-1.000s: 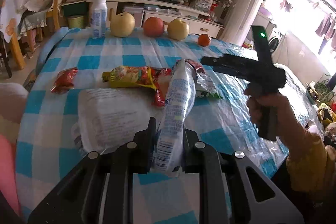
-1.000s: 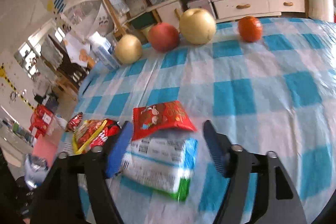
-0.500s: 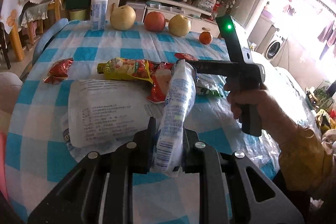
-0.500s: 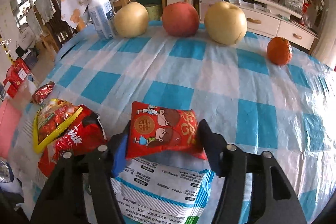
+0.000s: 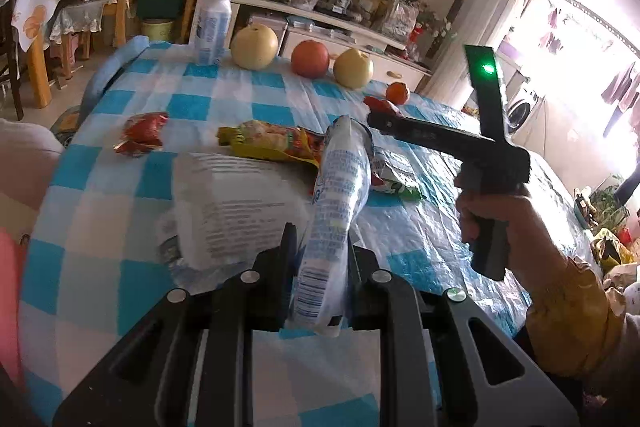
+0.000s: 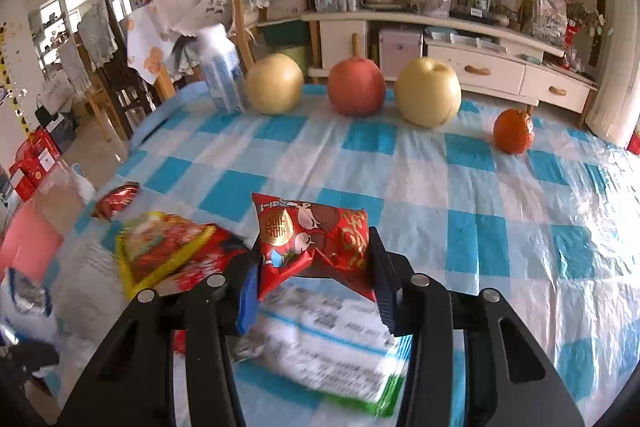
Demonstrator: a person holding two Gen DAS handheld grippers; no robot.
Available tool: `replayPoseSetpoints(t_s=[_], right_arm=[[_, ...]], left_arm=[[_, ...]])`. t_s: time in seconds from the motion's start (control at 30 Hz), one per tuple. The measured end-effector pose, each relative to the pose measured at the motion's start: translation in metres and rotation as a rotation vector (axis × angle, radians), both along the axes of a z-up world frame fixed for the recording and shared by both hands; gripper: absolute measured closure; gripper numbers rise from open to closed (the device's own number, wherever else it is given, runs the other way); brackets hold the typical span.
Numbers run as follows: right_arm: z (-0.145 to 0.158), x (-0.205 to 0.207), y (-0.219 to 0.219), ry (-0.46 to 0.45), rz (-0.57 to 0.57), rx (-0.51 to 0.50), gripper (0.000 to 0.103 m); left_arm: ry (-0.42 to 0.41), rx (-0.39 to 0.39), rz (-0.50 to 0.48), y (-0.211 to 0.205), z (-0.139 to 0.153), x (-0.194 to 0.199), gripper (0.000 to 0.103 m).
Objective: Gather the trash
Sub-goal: 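Carry the white bag with the left gripper to the bucket while the right carries the red packet, then open the left gripper over the bucket while the right releases the red packet into it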
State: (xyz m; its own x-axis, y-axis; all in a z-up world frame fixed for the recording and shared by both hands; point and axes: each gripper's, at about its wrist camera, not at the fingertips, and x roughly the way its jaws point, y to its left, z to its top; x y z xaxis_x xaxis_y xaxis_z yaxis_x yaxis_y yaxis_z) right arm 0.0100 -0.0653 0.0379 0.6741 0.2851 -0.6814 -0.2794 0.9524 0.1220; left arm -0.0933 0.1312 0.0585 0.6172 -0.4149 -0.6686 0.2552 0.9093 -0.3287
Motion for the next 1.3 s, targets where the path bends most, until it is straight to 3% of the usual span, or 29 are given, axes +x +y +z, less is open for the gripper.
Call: replayPoseSetpoints(t_s=[0.33,0.57,0.9,1.23,1.3], right_arm=[[0.017,-0.049,0.031,0.011,0.011,0.086,0.056],[0.025,-0.089,0.081,0.02,0.097,0.124,0.056],[0.048,-0.135,0.206,0.035,0.346,0.179,0.055],[0.066,-0.144,0.343,0.057,0.574,0.233,0.054],[0.062,-0.141,0.367,0.068,0.592,0.221,0.048]], left_arm=[[-0.032,0.019,0.039,0.04,0.009,-0.02,0.081],[-0.056,0.017,0.125,0.093,0.019,-0.044,0.081],[-0.092,0.044,0.333,0.192,0.03,-0.082,0.081],[-0.068,0.051,0.529,0.277,0.019,-0.097,0.081],[-0.05,0.05,0.551,0.287,0.013,-0.094,0.078]])
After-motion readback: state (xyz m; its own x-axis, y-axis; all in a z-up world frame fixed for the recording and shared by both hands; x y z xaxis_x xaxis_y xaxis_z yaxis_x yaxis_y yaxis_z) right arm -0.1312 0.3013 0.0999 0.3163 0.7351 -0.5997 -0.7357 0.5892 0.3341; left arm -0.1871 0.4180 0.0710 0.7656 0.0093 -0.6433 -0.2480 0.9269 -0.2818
